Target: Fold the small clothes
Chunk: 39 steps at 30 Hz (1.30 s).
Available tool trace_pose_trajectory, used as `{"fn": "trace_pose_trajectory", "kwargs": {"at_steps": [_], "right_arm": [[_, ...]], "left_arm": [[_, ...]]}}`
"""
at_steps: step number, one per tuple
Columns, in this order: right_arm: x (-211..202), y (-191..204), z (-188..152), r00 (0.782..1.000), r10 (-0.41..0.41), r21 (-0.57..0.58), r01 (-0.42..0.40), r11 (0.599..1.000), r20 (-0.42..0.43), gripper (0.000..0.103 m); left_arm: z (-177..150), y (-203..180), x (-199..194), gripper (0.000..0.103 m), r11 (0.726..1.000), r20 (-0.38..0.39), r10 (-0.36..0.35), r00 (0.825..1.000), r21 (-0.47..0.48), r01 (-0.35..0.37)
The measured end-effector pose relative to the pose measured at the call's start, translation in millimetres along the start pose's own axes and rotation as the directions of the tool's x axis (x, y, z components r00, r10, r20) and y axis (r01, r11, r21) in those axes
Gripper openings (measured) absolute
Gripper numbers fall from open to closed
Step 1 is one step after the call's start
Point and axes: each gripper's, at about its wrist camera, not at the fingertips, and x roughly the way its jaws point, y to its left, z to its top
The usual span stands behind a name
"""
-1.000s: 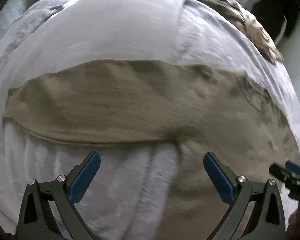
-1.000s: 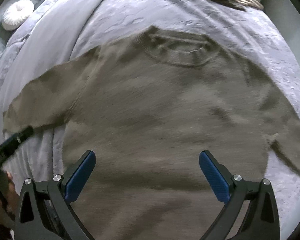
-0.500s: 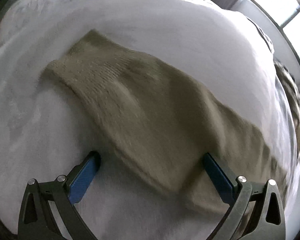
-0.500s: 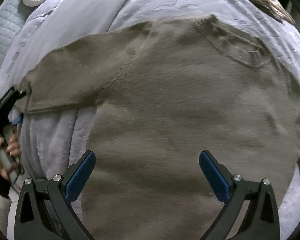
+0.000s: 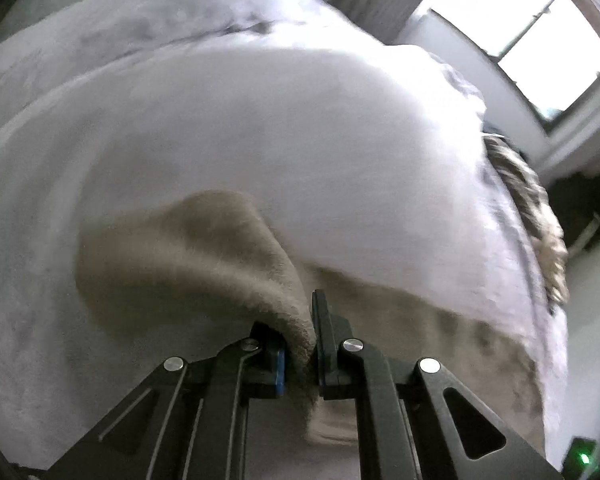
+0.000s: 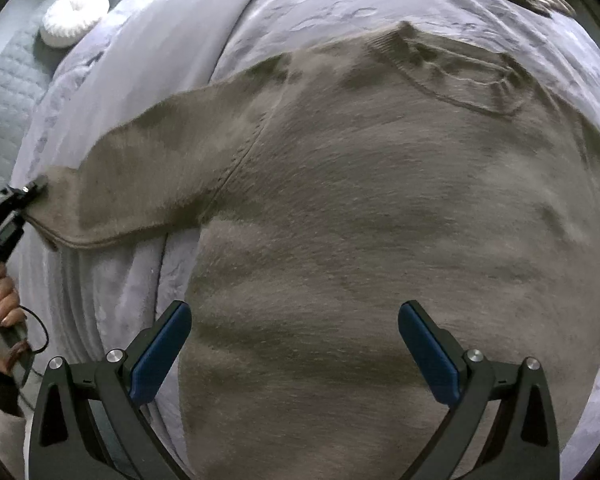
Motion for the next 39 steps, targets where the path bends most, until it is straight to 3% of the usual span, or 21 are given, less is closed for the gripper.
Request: {"fn": "trace_pose_trajectory", "kwargs": {"at_steps": [2, 5, 8, 11, 15, 19, 22, 24, 25, 26, 28, 32, 34, 36, 39], "right_arm": [[-8, -10, -3, 1.000, 0.007, 0.023, -0.007, 1.000, 0.016, 0.103], [-25, -35, -7, 0.999, 0.012, 0.077, -0.016, 0.997, 0.052, 0.103], [-41, -72, -13, 0.996, 0.003, 0.159, -0.018, 0.987, 0.092, 0.103], [-52, -106, -15, 0.992, -0.024, 0.240, -0.006, 0.971, 0.123, 0.103], [-61, -161, -32, 0.987, -0.082, 0.350, 0.030, 0.936, 0.135, 0.103], [-60, -204, -52, 0.987, -0.122, 0.426, 0.066, 0.902, 0.106, 0.103], [-56, -225, -62, 0.987, -0.135, 0.448, 0.081, 0.890, 0.090, 0.103], [-57, -230, -66, 0.986, -0.141, 0.450, 0.086, 0.889, 0.088, 0.103], [-58, -231, -66, 0.985, -0.145, 0.451, 0.089, 0.888, 0.090, 0.103], [-58, -231, -65, 0.985, -0.147, 0.450, 0.090, 0.889, 0.093, 0.103], [-61, -228, -60, 0.981, -0.162, 0.434, 0.102, 0.895, 0.104, 0.103], [-72, -198, -33, 0.964, -0.209, 0.316, 0.148, 0.937, 0.165, 0.103], [-75, -168, -12, 0.953, -0.218, 0.199, 0.177, 0.964, 0.211, 0.103], [-66, -133, 11, 0.943, -0.236, 0.061, 0.228, 0.972, 0.237, 0.103], [-38, -85, 37, 0.915, -0.299, -0.133, 0.343, 0.930, 0.271, 0.103]], "left_arm": [[3, -30, -9, 0.012, 0.996, 0.001, -0.071, 0.997, 0.060, 0.071], [-3, -96, -17, 0.012, 0.965, -0.035, -0.190, 0.981, 0.177, 0.193], [-25, -177, -11, 0.012, 0.897, -0.116, -0.293, 0.949, 0.310, 0.315], [-61, -246, 3, 0.012, 0.825, -0.218, -0.345, 0.913, 0.394, 0.406], [-122, -322, 31, 0.012, 0.739, -0.350, -0.338, 0.874, 0.476, 0.477], [-199, -372, 52, 0.012, 0.663, -0.419, -0.239, 0.876, 0.589, 0.463], [-237, -372, 67, 0.012, 0.627, -0.442, -0.156, 0.884, 0.647, 0.434], [-250, -367, 68, 0.019, 0.623, -0.445, -0.095, 0.890, 0.671, 0.402], [-250, -362, 72, 0.041, 0.621, -0.435, -0.068, 0.898, 0.686, 0.380], [-253, -359, 69, 0.073, 0.615, -0.396, -0.038, 0.917, 0.715, 0.334], [-245, -348, 51, 0.094, 0.618, -0.302, -0.040, 0.952, 0.741, 0.261], [-215, -326, 17, 0.094, 0.625, -0.196, -0.042, 0.980, 0.760, 0.178], [-185, -308, 13, 0.094, 0.659, -0.128, -0.008, 0.992, 0.745, 0.101], [-153, -284, 23, 0.094, 0.713, -0.085, 0.056, 0.995, 0.701, 0.019], [-112, -246, 62, 0.094, 0.776, -0.129, 0.172, 0.977, 0.628, -0.054]]}}
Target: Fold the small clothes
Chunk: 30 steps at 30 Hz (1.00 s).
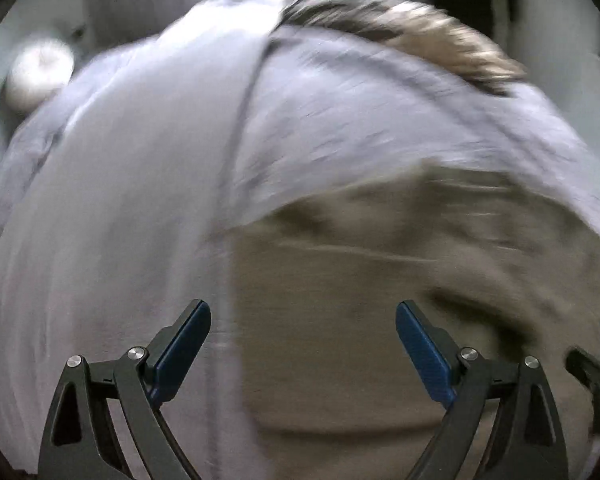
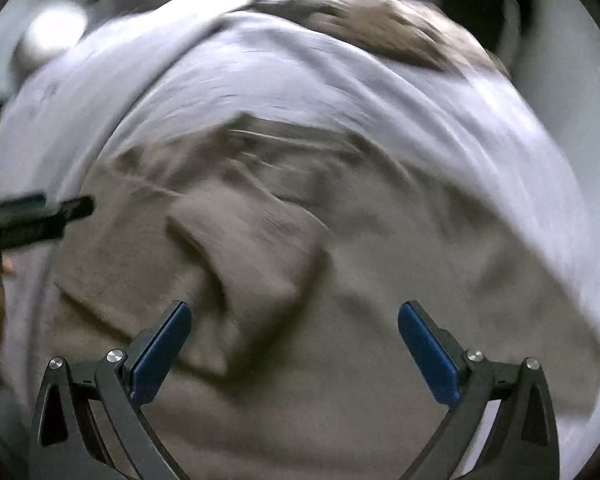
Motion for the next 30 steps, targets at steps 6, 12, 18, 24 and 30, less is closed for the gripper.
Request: {"fn": "trace_pose_trajectory", "kwargs": {"at_steps": [6, 12, 18, 24, 30], "right_arm": [[53, 17, 13, 0.986, -0.161, -0.143, 0.153, 0.978, -0.041, 0.016], [21, -113, -22, 0.973, 0.197, 0.517, -0.232, 0.824, 0.123, 0.051], [25, -181, -105, 0.932, 0.312, 0.838, -0.314, 0.447, 0.183, 0.082], [33, -178, -95, 0.916, 0.357, 0.843, -0.334, 0.422, 0.184, 0.006], [4, -169, -39, 0.926, 0.289, 0.649, -0.377, 0.661, 0.244, 0.007]], "left_arm": [[9, 42, 59, 0.094, 0.993, -0.142, -0.054, 0.988, -0.116, 0.038], [7, 45, 69, 0.094, 0.992, -0.148, -0.077, 0.986, -0.108, 0.062], [13, 46, 73, 0.094, 0.987, -0.155, -0.117, 0.981, -0.126, 0.098], [13, 28, 66, 0.016, 0.980, -0.149, -0.196, 0.969, -0.066, 0.188], [19, 65, 31, 0.016, 0.961, -0.060, -0.259, 0.964, -0.113, 0.251]]}}
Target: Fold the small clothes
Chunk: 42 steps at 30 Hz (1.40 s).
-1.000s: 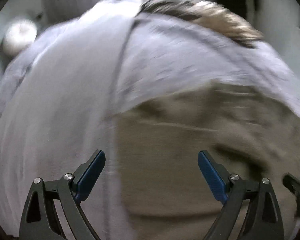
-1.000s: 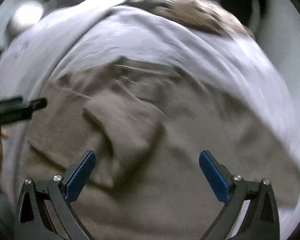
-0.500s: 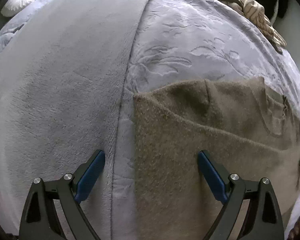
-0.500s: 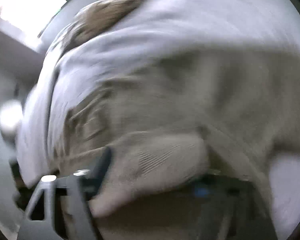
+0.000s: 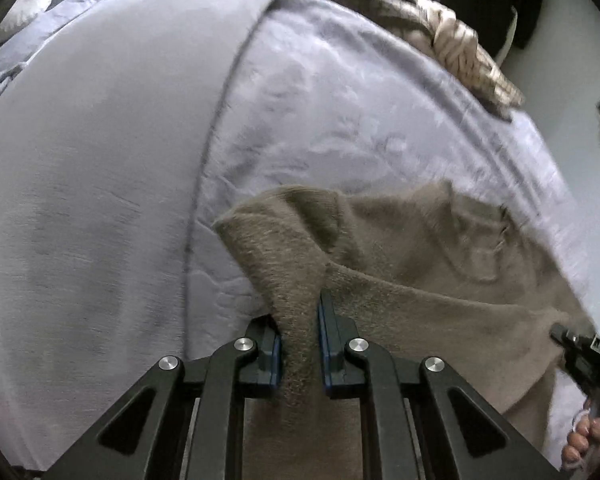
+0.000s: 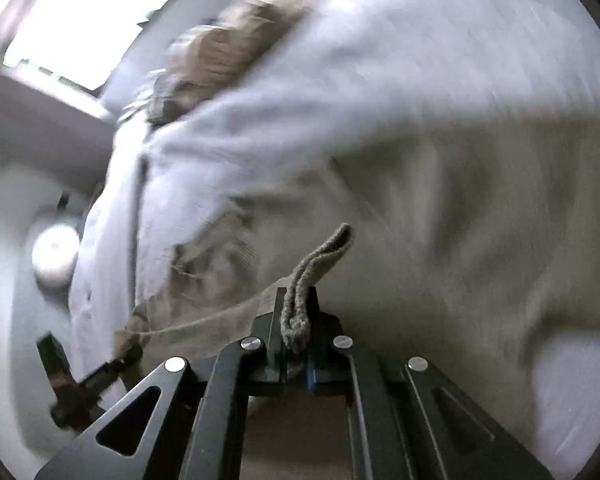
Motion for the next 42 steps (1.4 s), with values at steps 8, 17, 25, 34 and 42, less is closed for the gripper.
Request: {"fn": "trace_pose_trajectory", "kwargs": {"at_steps": [8, 17, 25, 34, 42], "right_arm": [[43, -42, -8, 0.984, -0.134, 0.057, 0.142, 0.988, -0.121, 0.007], [20, -44, -14, 0.976, -0.173, 0.077, 0.185, 0.980, -0.132, 0.015], [6, -47, -25, 0.985, -0.097, 0.139, 0.117, 0.983, -0.146, 0.065], [10, -50, -34, 0.964, -0.212, 0.063, 0.224, 0.972, -0.160, 0.015], [-19, -20, -23, 0.979, -0.196, -0.025, 0.195, 0.980, -0.062, 0.015]], "left_arm": [[2, 9, 37, 0.029, 0.999, -0.046, 0.031, 0.998, -0.037, -0.033], [12, 37, -16, 0.054, 0.982, 0.022, 0.185, 0.982, -0.029, -0.185], [-9, 7, -7, 0.054, 0.996, -0.072, 0.089, 0.993, 0.036, -0.087], [-41, 31, 14, 0.022, 0.937, -0.089, 0.350, 0.932, 0.034, -0.349], [-24, -5, -24, 0.022, 0.977, 0.000, 0.202, 0.979, 0.069, -0.201]]}}
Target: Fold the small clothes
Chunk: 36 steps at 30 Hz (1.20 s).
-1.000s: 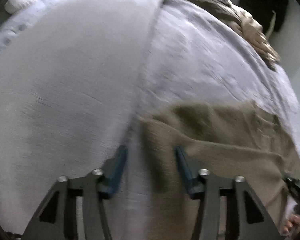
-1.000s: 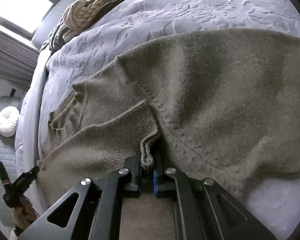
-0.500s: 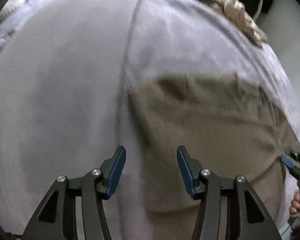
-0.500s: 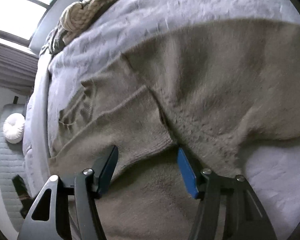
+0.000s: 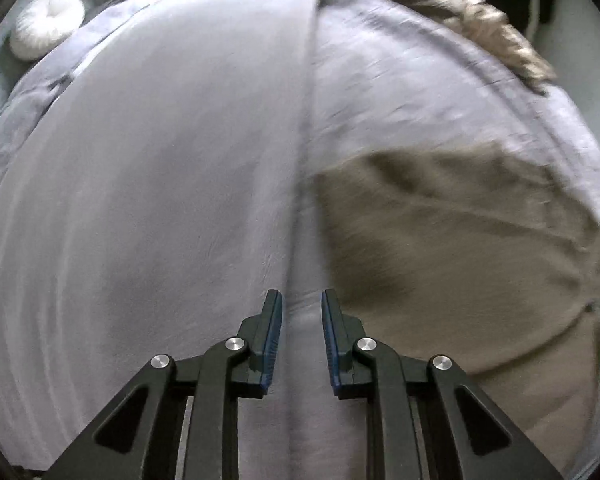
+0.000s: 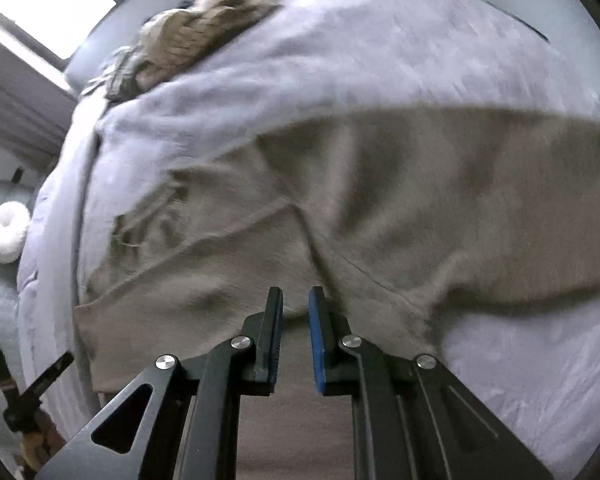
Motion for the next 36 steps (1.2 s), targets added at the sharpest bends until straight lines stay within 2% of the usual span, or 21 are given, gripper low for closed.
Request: {"fn": "trace_pose_trajectory", "kwargs": {"at_steps": [2, 4, 7, 8, 9, 10, 13, 15, 17, 22, 25, 27, 29, 36], "right_arm": [[2, 12, 3, 1.000, 0.006, -0.045, -0.006, 0.999, 0.004, 0.015], [13, 20, 5, 1.000, 0.002, -0.070, -0.003, 0.998, -0.019, 0.015], [41, 15, 0, 0.996, -0.051, -0.075, 0.045, 0.996, -0.079, 0.015], [50, 8, -3, 0.991, -0.076, -0.069, 0.068, 0.995, -0.108, 0.015], [52, 4, -5, 0.993, -0.055, -0.052, 0.049, 0.997, -0.109, 0.014], [50, -3, -6, 0.995, -0.021, -0.024, 0.019, 1.000, -0.097, 0.014], [42, -12, -9, 0.994, -0.012, 0.000, 0.012, 1.000, -0.105, 0.015], [37, -15, -12, 0.991, -0.033, 0.002, 0.033, 0.999, -0.127, 0.015], [31, -20, -15, 0.991, -0.017, 0.019, 0.019, 1.000, -0.133, 0.016], [8, -32, -24, 0.987, 0.005, 0.082, 0.008, 0.997, -0.158, 0.019], [-1, -35, -31, 0.985, -0.001, 0.088, 0.016, 0.996, -0.172, 0.029], [-7, -36, -35, 0.983, -0.001, 0.095, 0.018, 0.995, -0.181, 0.039], [-12, -36, -38, 0.983, 0.007, 0.100, 0.012, 0.995, -0.185, 0.040], [-30, -38, -42, 0.982, 0.032, 0.119, -0.010, 0.993, -0.186, 0.045]], "left_arm": [[7, -16, 1, 0.022, 0.999, 0.006, -0.023, 1.000, 0.027, 0.023], [4, -34, 14, 0.022, 0.999, -0.012, -0.015, 1.000, 0.052, 0.015], [-7, -47, 42, 0.022, 1.000, -0.087, 0.005, 0.996, 0.031, -0.003], [-15, -44, 45, 0.022, 1.000, -0.092, 0.013, 0.996, 0.022, -0.011], [-17, -44, 47, 0.022, 1.000, -0.081, 0.008, 0.997, 0.016, -0.007], [-19, -42, 46, 0.022, 1.000, -0.067, -0.003, 0.998, 0.011, 0.004], [-24, -37, 40, 0.022, 1.000, -0.076, -0.004, 0.997, 0.013, 0.005], [-25, -36, 37, 0.022, 1.000, -0.088, 0.022, 0.996, 0.018, -0.020], [-25, -35, 34, 0.022, 0.999, -0.103, 0.053, 0.993, 0.003, -0.053], [-34, -32, 19, 0.022, 0.997, -0.133, 0.055, 0.990, -0.043, -0.061], [-37, -46, 8, 0.022, 0.996, -0.136, 0.076, 0.988, -0.030, -0.081], [-41, -55, -1, 0.022, 0.997, -0.138, 0.068, 0.988, -0.030, -0.072], [-46, -65, -9, 0.022, 0.998, -0.140, 0.038, 0.989, -0.037, -0.043], [-52, -119, -28, 0.022, 0.998, -0.123, 0.041, 0.992, 0.051, -0.035]]}}
